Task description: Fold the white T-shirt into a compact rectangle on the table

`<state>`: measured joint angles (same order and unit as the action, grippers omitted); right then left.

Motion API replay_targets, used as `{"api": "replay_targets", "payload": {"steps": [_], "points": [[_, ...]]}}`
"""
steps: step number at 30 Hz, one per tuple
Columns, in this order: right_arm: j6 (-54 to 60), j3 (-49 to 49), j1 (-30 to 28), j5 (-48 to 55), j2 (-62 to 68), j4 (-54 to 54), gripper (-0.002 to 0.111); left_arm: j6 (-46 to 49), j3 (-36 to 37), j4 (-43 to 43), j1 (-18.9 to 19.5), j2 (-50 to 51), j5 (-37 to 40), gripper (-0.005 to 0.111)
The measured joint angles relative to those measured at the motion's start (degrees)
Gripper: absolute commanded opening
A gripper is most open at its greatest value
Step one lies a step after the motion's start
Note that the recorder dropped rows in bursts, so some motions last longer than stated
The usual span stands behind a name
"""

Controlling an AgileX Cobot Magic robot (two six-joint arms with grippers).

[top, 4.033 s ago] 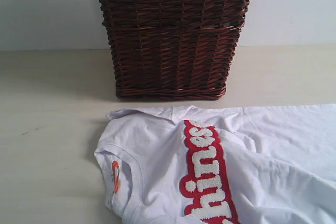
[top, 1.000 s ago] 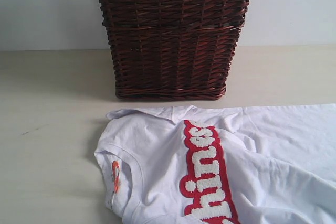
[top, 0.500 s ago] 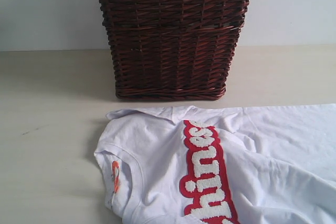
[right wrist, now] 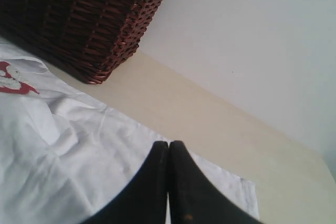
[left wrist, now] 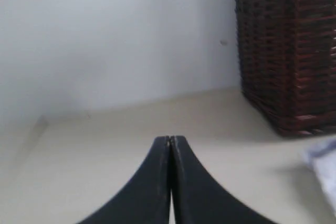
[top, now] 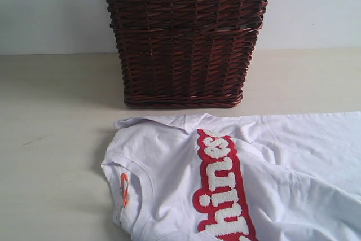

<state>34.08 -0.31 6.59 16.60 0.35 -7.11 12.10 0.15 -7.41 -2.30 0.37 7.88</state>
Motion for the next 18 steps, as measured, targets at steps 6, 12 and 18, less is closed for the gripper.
{"api": "replay_targets", "payload": {"steps": [6, 12, 18], "points": [[0.00, 0.00, 0.00, -0.11, 0.00, -2.58, 0.000, 15.74, 0.00, 6.38, 0.00, 2.05, -16.42, 0.000], [0.00, 0.00, 0.00, -0.11, 0.00, -3.30, 0.000, 27.51, -0.22, 6.59, 0.00, 13.91, -20.27, 0.000], [0.00, 0.00, 0.00, -0.11, 0.00, -3.64, 0.000, 32.49, -22.17, -6.82, 0.39, 42.38, -21.91, 0.000]]}}
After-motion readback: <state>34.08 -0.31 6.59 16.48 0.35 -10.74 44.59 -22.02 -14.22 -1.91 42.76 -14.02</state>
